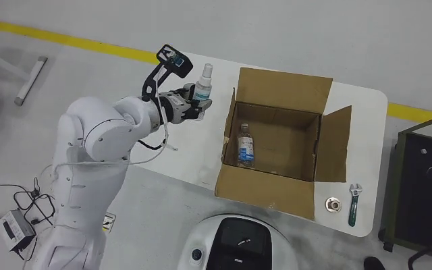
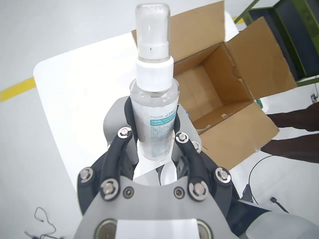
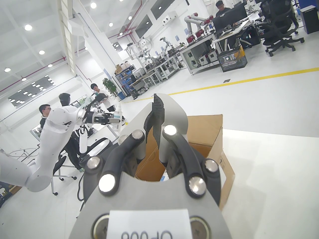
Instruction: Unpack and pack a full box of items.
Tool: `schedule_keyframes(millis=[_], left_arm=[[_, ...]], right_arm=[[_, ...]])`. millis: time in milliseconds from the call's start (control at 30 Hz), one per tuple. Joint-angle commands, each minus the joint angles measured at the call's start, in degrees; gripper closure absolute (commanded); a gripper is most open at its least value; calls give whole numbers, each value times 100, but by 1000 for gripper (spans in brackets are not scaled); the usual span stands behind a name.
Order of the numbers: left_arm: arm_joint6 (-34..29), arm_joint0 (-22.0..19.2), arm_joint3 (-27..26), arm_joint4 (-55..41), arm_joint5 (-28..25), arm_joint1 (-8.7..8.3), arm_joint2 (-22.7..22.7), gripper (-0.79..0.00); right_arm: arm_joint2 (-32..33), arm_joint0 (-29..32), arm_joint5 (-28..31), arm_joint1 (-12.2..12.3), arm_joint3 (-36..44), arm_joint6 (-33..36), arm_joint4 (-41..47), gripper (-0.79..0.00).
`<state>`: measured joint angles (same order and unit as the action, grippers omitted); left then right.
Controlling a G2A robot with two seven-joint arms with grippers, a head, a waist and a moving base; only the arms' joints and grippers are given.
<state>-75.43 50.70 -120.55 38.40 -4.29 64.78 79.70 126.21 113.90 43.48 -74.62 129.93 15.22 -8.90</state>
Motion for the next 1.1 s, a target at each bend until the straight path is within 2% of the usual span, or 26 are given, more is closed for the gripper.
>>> schedule_keyframes(millis=[0, 133, 300, 867, 967, 1067], left_arm=[[-84, -217, -46, -453, 19, 14, -148, 0], [-246, -509, -5, -1060, 26, 45, -589, 0], [-225, -654, 291, -1422, 129, 90, -1181, 0], [-205, -679, 341, -1452, 149, 95, -1224, 0], [143, -583, 400, -1507, 64, 110, -1399, 0], [347, -726, 597, -1685, 76, 155, -1665, 0]], right_arm=[[0, 0, 0, 0, 0, 0, 0, 0], [0, 0, 0, 0, 0, 0, 0, 0], [0, 0, 0, 0, 0, 0, 0, 0], [0, 0, 0, 0, 0, 0, 0, 0], [0, 0, 0, 0, 0, 0, 0, 0], [0, 0, 0, 0, 0, 0, 0, 0]])
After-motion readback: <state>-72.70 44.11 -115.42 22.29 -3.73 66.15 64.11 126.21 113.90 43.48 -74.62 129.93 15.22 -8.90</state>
